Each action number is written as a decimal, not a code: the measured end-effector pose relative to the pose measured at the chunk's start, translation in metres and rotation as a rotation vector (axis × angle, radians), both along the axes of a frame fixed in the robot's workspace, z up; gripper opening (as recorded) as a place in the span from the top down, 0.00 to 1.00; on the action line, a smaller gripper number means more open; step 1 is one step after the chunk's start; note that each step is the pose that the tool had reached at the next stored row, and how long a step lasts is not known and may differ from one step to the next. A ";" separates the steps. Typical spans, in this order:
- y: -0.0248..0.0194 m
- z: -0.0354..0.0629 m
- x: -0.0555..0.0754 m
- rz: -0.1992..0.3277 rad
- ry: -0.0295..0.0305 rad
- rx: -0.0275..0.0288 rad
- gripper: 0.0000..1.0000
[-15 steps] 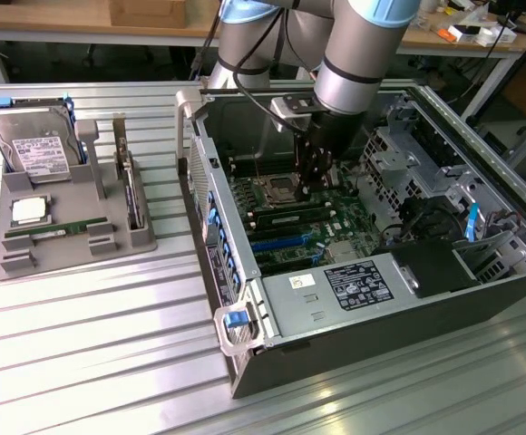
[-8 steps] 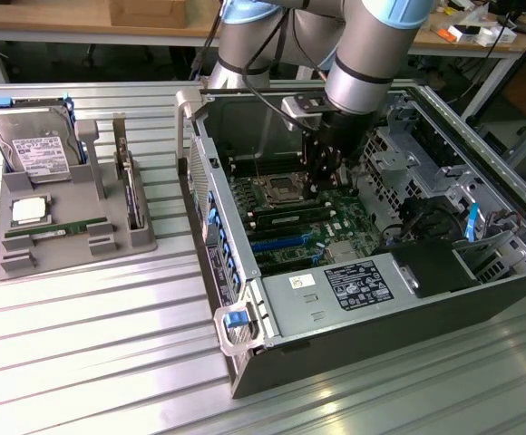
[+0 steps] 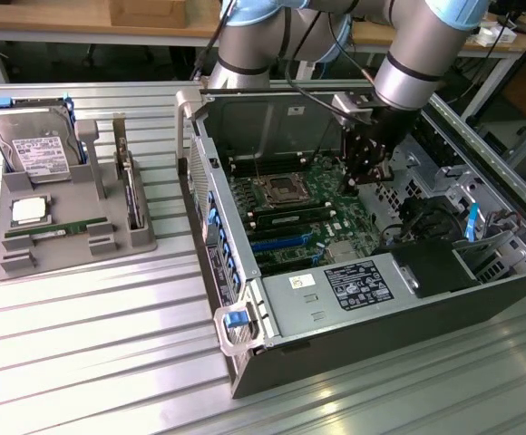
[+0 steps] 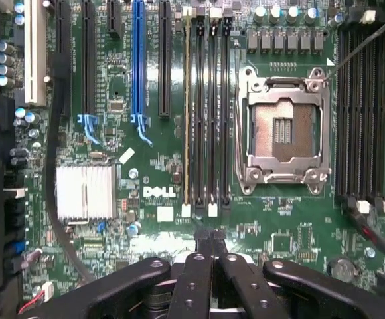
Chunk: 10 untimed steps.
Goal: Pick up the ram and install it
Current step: 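Insert the ram into the slot, then press down the ram until it locks into place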
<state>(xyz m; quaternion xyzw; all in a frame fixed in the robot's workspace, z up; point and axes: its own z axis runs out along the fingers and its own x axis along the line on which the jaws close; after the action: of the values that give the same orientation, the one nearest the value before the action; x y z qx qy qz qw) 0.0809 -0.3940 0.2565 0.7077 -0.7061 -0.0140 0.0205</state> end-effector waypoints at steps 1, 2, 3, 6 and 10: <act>0.0000 0.0036 0.004 0.000 0.0002 0.0004 0.90; 0.0000 0.0062 0.008 0.000 0.0006 0.0009 0.90; 0.0000 0.0095 0.012 0.000 0.0009 0.0011 0.90; 0.0000 0.0151 0.014 0.000 0.0010 0.0052 0.90; 0.0000 0.0153 0.014 0.000 0.0010 0.0050 0.90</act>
<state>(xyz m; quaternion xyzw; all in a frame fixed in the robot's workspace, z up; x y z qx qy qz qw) 0.0951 -0.3940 0.2718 0.7078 -0.7060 -0.0161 0.0191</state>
